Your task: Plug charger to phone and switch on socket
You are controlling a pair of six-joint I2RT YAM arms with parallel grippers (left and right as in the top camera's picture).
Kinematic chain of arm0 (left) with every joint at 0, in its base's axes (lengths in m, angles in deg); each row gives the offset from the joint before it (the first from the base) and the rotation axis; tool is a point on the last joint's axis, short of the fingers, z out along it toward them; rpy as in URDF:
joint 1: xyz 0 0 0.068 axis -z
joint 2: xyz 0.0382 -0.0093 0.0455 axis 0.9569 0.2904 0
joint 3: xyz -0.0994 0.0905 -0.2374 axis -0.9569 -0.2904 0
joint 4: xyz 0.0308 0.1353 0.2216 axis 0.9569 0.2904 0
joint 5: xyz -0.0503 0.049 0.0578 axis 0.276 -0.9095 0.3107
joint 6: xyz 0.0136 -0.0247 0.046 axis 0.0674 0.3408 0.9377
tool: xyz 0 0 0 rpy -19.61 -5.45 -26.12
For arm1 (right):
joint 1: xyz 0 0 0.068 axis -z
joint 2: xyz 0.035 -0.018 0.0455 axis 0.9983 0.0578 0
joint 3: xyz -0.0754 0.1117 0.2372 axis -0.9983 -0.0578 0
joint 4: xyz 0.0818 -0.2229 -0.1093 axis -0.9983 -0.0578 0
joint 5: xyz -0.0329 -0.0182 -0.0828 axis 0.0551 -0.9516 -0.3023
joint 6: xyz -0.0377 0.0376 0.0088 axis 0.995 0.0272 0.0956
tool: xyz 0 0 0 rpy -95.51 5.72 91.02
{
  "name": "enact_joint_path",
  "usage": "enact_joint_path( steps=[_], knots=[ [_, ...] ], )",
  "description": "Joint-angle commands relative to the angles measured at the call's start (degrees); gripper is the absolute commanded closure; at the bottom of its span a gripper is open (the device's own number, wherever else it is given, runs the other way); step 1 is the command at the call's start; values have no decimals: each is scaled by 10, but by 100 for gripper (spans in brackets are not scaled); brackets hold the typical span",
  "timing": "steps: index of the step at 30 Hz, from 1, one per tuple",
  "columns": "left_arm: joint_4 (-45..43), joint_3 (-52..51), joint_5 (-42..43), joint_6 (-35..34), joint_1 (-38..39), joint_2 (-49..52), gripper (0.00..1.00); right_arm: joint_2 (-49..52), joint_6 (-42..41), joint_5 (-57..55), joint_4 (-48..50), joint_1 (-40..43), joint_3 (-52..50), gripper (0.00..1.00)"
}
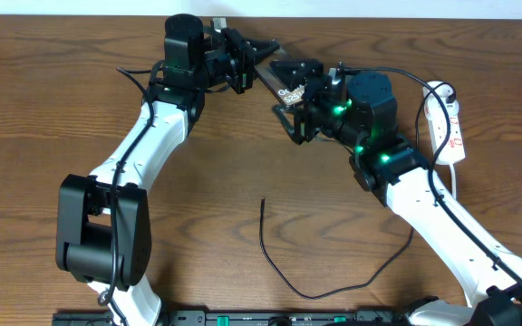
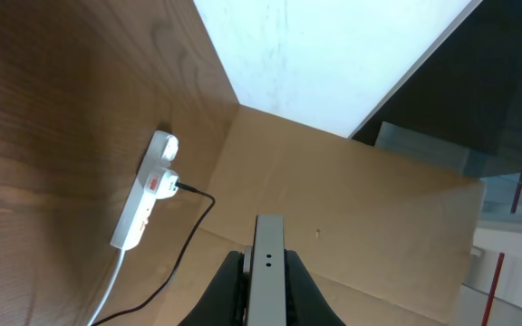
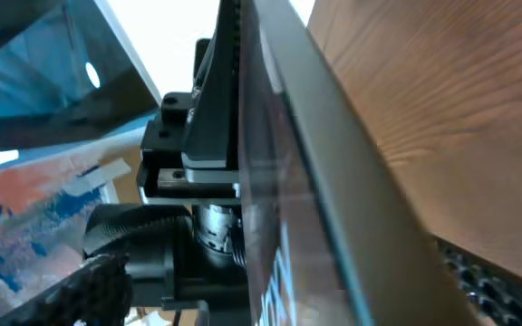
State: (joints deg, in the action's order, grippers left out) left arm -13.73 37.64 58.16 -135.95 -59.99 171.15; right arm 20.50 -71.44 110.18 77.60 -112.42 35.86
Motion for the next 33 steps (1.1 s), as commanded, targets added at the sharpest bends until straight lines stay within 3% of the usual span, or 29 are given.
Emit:
enact_joint_path(
  steps=[1,3,6,9,13,18,21,23,26,33],
  knots=[
    [-7,12,5,19,-24,-12,93,-5,22,18,0,2,11,1],
    [-7,12,20,44,-54,-12,93,-5,38,34,0,8,11,1],
    [-7,12,96,122,-142,-12,93,-5,128,116,-1,29,11,1],
    [-7,12,174,169,-201,-12,93,-5,227,126,-4,35,11,1],
    [-7,12,297,260,-252,-12,92,-4,310,108,-93,31,11,1],
    [-7,12,370,338,-268,-12,93,-3,392,21,-289,24,44,1],
    [-7,12,390,376,-268,-12,93,29,537,-65,-559,24,136,1],
    [-7,12,389,376,-268,-12,93,39,624,-103,-650,19,145,1],
    [-7,9,391,376,-268,-12,92,40,624,-115,-705,15,137,1],
    [-7,9,391,393,-268,-12,93,52,569,-110,-656,-27,146,1]
  ],
)
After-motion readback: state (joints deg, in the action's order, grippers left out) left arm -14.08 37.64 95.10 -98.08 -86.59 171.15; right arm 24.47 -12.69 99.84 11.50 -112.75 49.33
